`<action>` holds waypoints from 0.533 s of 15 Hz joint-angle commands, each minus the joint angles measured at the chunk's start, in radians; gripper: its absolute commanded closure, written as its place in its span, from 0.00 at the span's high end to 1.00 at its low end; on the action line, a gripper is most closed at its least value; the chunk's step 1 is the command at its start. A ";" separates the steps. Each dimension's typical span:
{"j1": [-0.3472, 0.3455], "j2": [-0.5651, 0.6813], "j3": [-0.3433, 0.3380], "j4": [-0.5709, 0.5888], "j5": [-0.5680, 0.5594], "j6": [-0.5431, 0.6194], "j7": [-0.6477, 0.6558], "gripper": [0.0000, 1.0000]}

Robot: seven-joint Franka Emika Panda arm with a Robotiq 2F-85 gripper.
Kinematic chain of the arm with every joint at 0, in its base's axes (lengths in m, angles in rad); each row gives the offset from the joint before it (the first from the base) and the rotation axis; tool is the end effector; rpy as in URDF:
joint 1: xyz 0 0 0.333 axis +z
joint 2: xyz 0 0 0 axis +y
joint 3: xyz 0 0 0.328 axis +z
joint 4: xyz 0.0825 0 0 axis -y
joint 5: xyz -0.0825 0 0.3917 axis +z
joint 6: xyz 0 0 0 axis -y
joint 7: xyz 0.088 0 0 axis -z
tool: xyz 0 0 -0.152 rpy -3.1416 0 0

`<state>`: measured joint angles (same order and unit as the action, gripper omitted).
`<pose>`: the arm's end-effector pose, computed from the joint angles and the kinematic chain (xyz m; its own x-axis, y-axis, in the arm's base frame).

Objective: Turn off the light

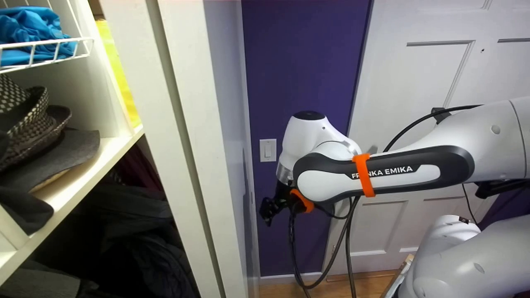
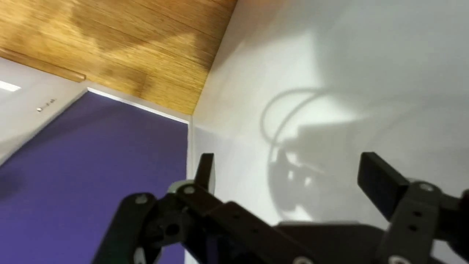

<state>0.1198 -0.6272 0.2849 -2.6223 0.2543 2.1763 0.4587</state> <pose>0.3470 0.1631 0.4177 0.9670 -0.2243 0.1205 -0.2085 -0.9692 -0.1314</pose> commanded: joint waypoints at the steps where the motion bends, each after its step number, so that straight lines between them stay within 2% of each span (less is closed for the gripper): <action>1: -0.068 -0.072 -0.023 -0.054 -0.084 -0.057 0.045 1.00; 5: -0.151 -0.078 -0.037 -0.090 -0.258 0.001 -0.017 1.00; 8: -0.209 -0.063 -0.040 -0.109 -0.380 0.059 -0.007 1.00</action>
<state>-0.0436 -0.6771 0.2476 -2.6962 -0.0293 2.1740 0.4584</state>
